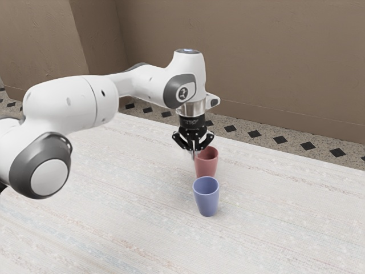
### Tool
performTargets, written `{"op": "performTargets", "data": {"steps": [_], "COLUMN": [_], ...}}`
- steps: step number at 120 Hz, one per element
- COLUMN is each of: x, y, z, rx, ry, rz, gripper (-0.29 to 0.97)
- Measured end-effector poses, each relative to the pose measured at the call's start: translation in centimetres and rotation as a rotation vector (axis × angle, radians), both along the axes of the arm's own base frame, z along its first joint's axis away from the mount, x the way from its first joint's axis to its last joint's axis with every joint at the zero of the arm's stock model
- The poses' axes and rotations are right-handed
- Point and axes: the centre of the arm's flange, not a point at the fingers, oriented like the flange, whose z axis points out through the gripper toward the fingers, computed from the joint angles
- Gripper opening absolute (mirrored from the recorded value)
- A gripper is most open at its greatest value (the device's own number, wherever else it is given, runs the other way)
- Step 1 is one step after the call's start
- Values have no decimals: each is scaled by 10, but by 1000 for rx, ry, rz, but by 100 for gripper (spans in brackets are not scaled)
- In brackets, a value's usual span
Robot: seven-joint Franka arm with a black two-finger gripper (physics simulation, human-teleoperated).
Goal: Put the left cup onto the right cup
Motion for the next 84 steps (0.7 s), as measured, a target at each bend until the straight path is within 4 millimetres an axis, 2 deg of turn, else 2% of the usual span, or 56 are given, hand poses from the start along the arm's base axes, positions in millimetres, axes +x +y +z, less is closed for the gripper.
{"op": "performTargets", "data": {"steps": [84], "x": [-13], "y": [-2], "z": [70], "rx": [-13], "ry": [-54], "rz": [-8], "gripper": [-11]}}
